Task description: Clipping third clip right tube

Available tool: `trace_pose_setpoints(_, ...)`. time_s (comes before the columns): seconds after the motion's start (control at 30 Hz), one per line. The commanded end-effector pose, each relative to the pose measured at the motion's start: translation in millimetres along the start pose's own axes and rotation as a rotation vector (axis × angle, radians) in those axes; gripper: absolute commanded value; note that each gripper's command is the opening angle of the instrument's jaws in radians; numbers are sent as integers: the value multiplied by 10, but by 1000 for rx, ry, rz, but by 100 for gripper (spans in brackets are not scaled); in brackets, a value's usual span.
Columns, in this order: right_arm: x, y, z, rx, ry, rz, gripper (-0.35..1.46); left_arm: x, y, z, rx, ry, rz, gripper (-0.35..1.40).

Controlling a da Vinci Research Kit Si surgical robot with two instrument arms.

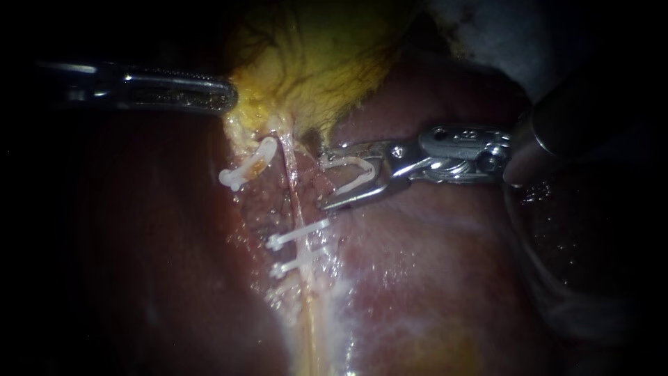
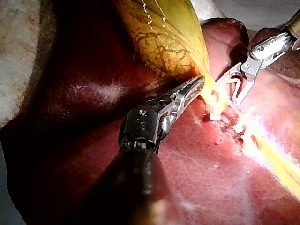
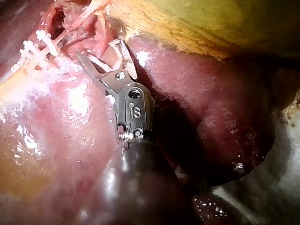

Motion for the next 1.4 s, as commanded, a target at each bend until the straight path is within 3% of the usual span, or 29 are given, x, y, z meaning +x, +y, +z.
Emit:
trace_pose_setpoints(0.03,1,0,-2,0,0,1,53,0,0,0,1,0,0,-35)
trace_pose_setpoints(0.33,21,-7,-33,11,17,15,53,0,0,-2,2,0,0,-35)
trace_pose_setpoints(0.77,61,-31,-63,73,136,39,53,0,0,-3,2,0,0,-35)
trace_pose_setpoints(1.0,62,-37,-52,144,121,48,53,0,0,-3,2,0,0,-35)
trace_pose_setpoints(1.4,33,-15,-16,126,112,147,53,0,0,-3,2,0,0,-35)
